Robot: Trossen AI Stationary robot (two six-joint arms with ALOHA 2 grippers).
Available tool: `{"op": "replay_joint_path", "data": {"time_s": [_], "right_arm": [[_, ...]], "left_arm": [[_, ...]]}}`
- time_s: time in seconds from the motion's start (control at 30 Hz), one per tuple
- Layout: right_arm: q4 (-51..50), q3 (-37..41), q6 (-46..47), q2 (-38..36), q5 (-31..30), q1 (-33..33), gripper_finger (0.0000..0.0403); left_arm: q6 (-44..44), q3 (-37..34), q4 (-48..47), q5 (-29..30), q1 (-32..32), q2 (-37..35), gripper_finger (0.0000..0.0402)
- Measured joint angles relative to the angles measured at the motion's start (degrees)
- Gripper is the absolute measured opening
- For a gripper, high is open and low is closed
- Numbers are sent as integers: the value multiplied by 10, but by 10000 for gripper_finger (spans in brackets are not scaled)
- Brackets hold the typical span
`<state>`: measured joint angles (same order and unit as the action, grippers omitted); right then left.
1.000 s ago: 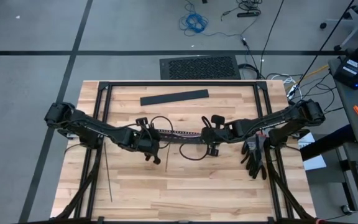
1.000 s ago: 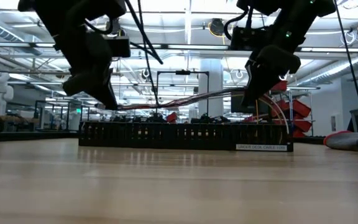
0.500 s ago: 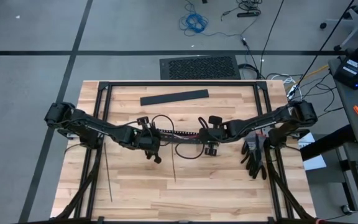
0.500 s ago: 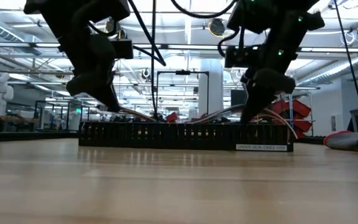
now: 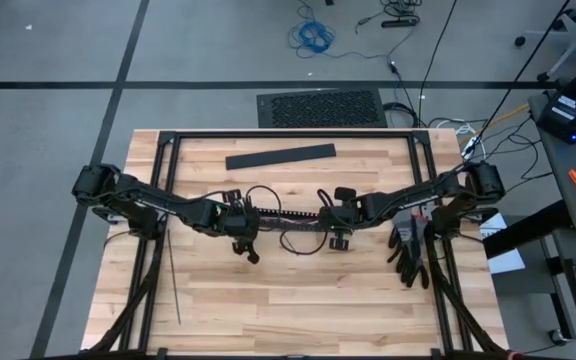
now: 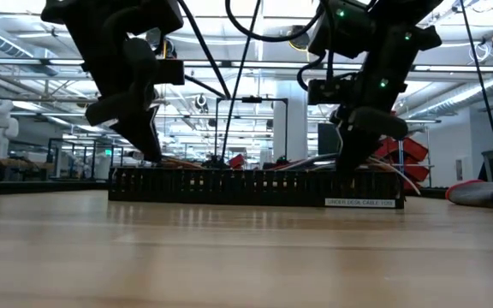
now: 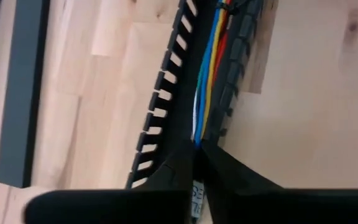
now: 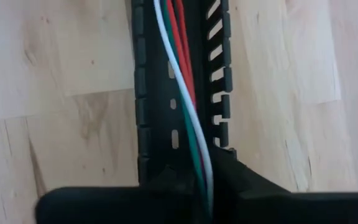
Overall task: Ziptie cables
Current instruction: Put the zip tied cable wires into the black cable duct
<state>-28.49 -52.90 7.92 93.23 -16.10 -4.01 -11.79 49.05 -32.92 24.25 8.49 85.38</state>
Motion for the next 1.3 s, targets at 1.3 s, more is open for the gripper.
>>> {"op": "replay_joint_path", "data": {"time_s": [1.3], "right_arm": [[-105, -39, 64, -66, -80, -35, 90]], "left_arm": [[-26, 0, 26, 33, -27, 0, 161]]}}
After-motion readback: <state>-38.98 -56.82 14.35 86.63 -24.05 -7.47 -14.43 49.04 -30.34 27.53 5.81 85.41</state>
